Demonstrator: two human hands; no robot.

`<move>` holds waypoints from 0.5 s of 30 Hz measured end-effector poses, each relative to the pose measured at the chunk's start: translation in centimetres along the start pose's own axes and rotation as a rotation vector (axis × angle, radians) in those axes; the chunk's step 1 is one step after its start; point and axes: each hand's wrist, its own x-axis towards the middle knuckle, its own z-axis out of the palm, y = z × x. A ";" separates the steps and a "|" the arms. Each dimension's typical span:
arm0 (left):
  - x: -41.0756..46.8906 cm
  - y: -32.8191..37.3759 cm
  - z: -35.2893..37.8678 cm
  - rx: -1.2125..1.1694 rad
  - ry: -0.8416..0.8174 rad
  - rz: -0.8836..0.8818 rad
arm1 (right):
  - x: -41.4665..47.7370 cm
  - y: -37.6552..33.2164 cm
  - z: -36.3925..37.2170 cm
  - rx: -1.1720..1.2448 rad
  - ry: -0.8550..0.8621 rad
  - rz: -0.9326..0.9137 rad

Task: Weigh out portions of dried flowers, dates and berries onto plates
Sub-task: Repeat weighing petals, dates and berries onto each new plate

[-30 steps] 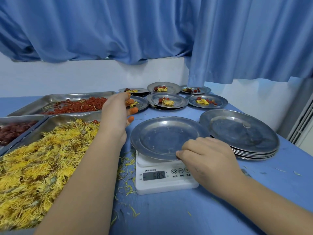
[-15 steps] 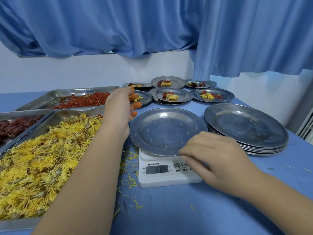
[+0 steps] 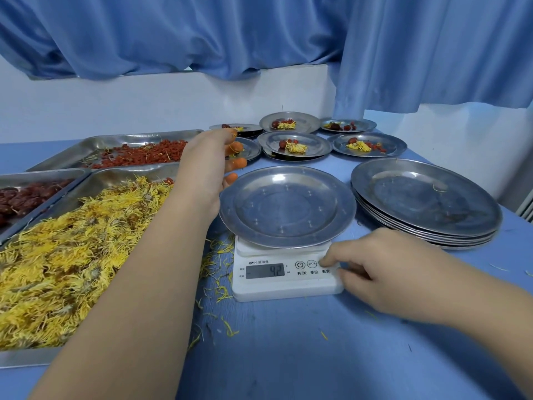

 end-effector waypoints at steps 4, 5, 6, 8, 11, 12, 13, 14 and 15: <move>-0.2 -0.1 0.1 0.035 -0.012 0.017 | 0.1 -0.5 0.0 -0.001 -0.044 0.069; -0.2 -0.1 0.2 0.044 -0.011 0.018 | 0.1 -0.6 -0.1 0.003 -0.059 0.086; -0.2 -0.1 0.3 0.053 -0.009 0.019 | 0.2 -0.7 -0.2 0.003 -0.070 0.099; -0.2 -0.1 0.4 0.076 -0.009 0.024 | 0.2 -0.9 -0.3 -0.007 -0.083 0.096; -0.3 -0.1 0.6 0.099 -0.015 0.036 | 0.3 -0.9 -0.1 0.012 -0.074 0.084; -0.3 -0.2 0.6 0.113 -0.015 0.043 | 0.3 -0.8 0.0 0.022 -0.068 0.085; -0.3 -0.3 0.6 0.129 -0.014 0.051 | 0.3 -0.7 0.1 0.032 -0.063 0.083; -0.3 -0.4 0.6 0.143 -0.013 0.058 | 0.3 -0.6 0.1 0.039 -0.057 0.080; -0.3 -0.5 0.6 0.152 -0.012 0.064 | 0.2 -0.4 0.1 0.043 -0.048 0.076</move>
